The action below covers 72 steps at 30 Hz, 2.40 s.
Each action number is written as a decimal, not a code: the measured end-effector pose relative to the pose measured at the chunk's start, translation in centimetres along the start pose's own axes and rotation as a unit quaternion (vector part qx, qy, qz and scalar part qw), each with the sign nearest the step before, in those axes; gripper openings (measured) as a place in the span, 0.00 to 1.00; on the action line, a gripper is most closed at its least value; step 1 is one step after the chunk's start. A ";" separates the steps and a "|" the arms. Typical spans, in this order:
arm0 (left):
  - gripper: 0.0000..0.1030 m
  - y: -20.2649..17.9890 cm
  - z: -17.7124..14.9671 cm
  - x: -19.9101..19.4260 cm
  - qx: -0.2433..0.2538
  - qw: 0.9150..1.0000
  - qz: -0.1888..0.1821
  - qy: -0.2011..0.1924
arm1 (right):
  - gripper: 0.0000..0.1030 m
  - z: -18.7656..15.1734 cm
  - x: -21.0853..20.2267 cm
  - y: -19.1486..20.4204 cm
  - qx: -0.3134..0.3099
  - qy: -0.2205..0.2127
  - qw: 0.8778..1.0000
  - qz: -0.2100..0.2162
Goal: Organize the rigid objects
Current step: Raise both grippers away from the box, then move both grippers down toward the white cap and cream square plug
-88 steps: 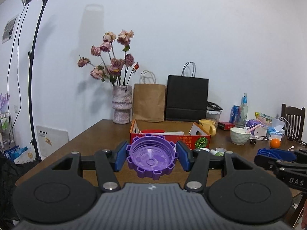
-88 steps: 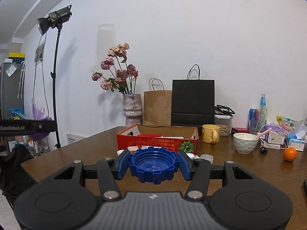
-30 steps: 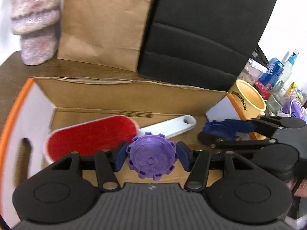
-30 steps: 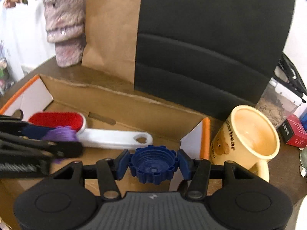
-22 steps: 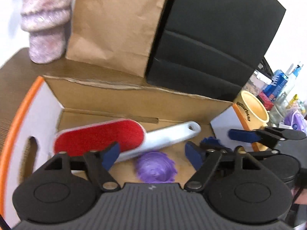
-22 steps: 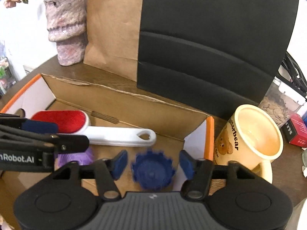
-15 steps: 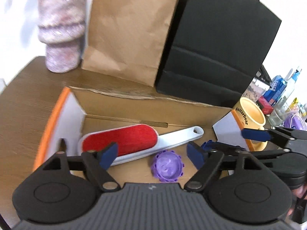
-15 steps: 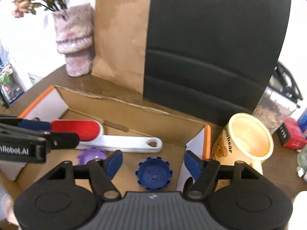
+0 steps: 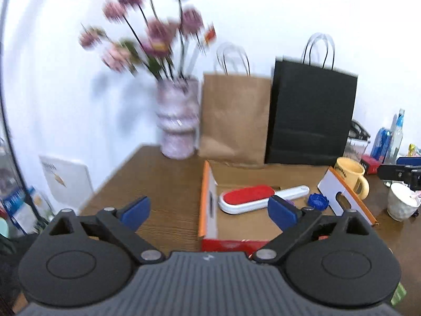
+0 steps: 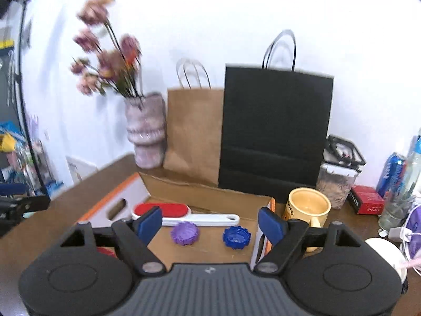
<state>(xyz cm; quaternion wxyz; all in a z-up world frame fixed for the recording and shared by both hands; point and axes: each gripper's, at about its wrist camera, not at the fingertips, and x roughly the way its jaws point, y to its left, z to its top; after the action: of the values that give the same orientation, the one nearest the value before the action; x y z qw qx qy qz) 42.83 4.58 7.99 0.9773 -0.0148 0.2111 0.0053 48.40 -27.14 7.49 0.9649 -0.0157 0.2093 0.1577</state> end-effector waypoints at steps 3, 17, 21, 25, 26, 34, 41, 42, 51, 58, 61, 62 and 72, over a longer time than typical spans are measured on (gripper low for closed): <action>0.98 0.6 -1.4 -5.0 0.004 0.999 0.004 -0.044 | 0.83 -1.1 -3.4 1.2 -0.002 -0.028 1.000 0.004; 1.00 0.6 -9.3 -19.6 0.000 0.986 0.001 -0.164 | 0.90 -11.0 -16.3 6.5 -0.003 -0.141 0.990 -0.002; 1.00 0.4 -11.7 -22.5 0.003 0.983 0.004 -0.186 | 0.90 -14.1 -18.9 7.9 -0.001 -0.138 0.990 -0.002; 1.00 0.8 -13.8 -24.7 -0.008 0.983 -0.001 -0.182 | 0.90 -17.1 -21.4 9.0 0.013 -0.135 0.991 -0.003; 1.00 1.0 -14.4 -25.3 -0.008 0.983 -0.001 -0.183 | 0.90 -17.8 -22.2 9.3 0.015 -0.138 0.990 -0.007; 1.00 2.6 -18.7 -28.4 -0.018 0.985 0.032 -0.171 | 0.91 -22.8 -27.5 11.6 0.019 -0.140 0.989 -0.031; 1.00 2.8 -19.9 -29.0 0.000 0.984 0.031 -0.173 | 0.99 -27.0 -29.4 13.0 0.015 -0.119 0.992 -0.046; 1.00 2.9 -20.0 -29.0 -0.005 0.985 0.028 -0.171 | 0.99 -27.2 -29.5 13.0 0.009 -0.115 0.992 -0.047; 1.00 1.1 -20.8 -27.5 0.007 0.989 0.009 -0.144 | 0.99 -27.4 -28.8 12.1 0.020 -0.109 0.992 -0.054; 1.00 -0.1 -21.1 -23.6 0.005 0.996 0.006 -0.086 | 0.96 -27.3 -25.7 11.0 0.028 -0.071 0.995 -0.057; 1.00 -0.8 -20.6 -21.1 0.024 0.997 0.025 -0.063 | 0.93 -26.5 -24.0 10.3 0.032 -0.058 0.996 -0.052; 1.00 -0.8 -20.3 -20.3 0.027 0.997 0.026 -0.060 | 0.93 -26.1 -23.4 10.0 0.033 -0.055 0.997 -0.049; 0.96 -0.1 -15.3 -9.2 0.016 0.999 -0.031 -0.003 | 0.76 -19.3 -14.5 9.3 0.008 -0.035 0.999 0.024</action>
<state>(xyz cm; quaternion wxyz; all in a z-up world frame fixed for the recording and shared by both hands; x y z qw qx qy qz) 28.17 3.95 -2.17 0.9777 -0.0059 0.2078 -0.0280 25.34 -24.52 -3.86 0.9676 0.0023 0.1768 0.1801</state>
